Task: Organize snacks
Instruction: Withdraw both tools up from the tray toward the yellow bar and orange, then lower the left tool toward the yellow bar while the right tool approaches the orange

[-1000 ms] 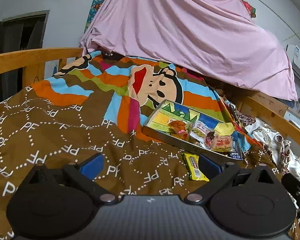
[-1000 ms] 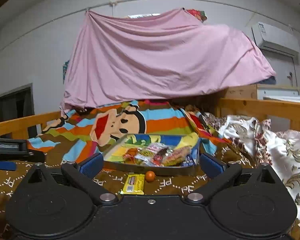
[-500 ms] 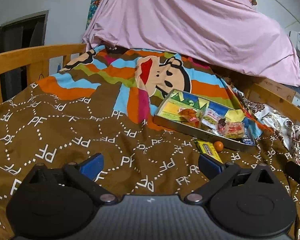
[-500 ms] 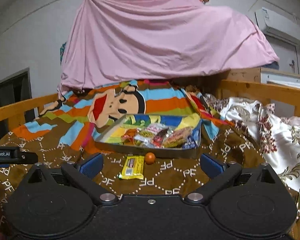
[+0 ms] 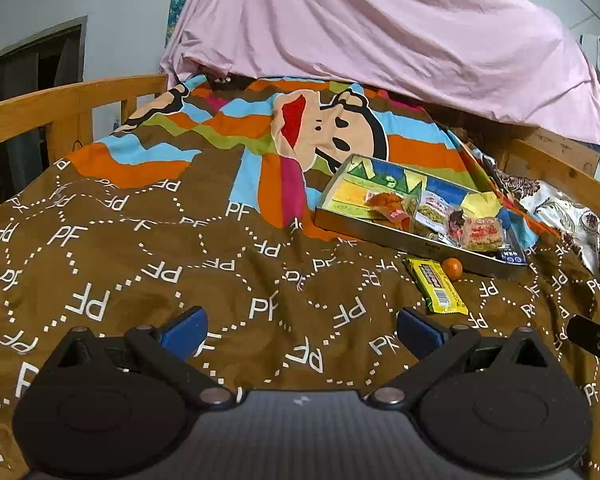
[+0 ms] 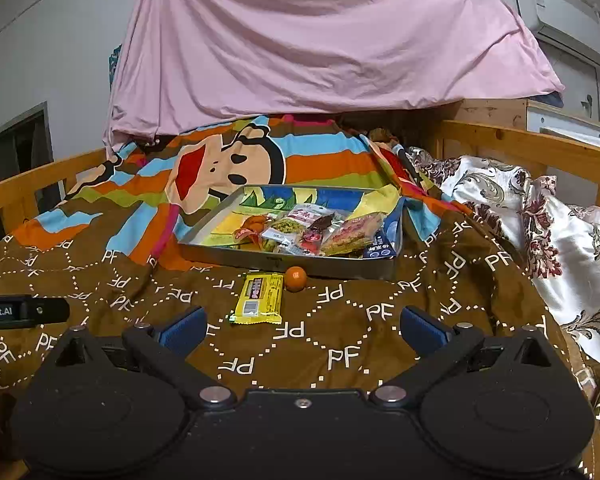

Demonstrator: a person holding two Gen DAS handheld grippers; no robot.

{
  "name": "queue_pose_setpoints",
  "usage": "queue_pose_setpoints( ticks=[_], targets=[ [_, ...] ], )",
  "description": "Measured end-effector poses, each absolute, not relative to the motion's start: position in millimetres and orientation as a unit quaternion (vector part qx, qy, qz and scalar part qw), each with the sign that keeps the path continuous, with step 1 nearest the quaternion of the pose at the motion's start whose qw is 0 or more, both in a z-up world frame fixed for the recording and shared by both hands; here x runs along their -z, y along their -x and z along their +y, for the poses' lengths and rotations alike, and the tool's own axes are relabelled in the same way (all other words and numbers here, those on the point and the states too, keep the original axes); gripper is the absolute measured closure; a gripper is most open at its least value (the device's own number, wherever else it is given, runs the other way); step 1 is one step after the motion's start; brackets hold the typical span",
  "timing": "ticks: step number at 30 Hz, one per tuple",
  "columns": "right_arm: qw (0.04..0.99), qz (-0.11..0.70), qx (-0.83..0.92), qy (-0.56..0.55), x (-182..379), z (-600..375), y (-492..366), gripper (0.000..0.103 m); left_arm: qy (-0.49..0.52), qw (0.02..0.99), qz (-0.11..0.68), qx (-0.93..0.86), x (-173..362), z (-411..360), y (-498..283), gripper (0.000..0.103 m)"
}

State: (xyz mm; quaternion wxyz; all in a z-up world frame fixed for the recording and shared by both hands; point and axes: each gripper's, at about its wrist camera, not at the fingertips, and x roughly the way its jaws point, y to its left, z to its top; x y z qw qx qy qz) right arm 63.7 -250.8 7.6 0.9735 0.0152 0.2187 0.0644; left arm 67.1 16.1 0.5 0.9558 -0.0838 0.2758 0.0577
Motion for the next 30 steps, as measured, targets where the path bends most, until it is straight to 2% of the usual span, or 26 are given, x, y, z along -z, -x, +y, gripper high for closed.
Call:
queue_pose_setpoints(
  ticks=[22, 30],
  targets=[
    [0.958, 0.271, -0.029, -0.086, -2.8, -280.2, -92.2, 0.001, 0.048, 0.953, 0.298, -0.028, 11.5, -20.7, -117.3, 0.000],
    [0.957, 0.279, -0.026, -0.074, -1.7, -293.3, -125.3, 0.001, 0.035, 0.948, 0.315, -0.038, 11.0, -40.1, -141.3, 0.000]
  ],
)
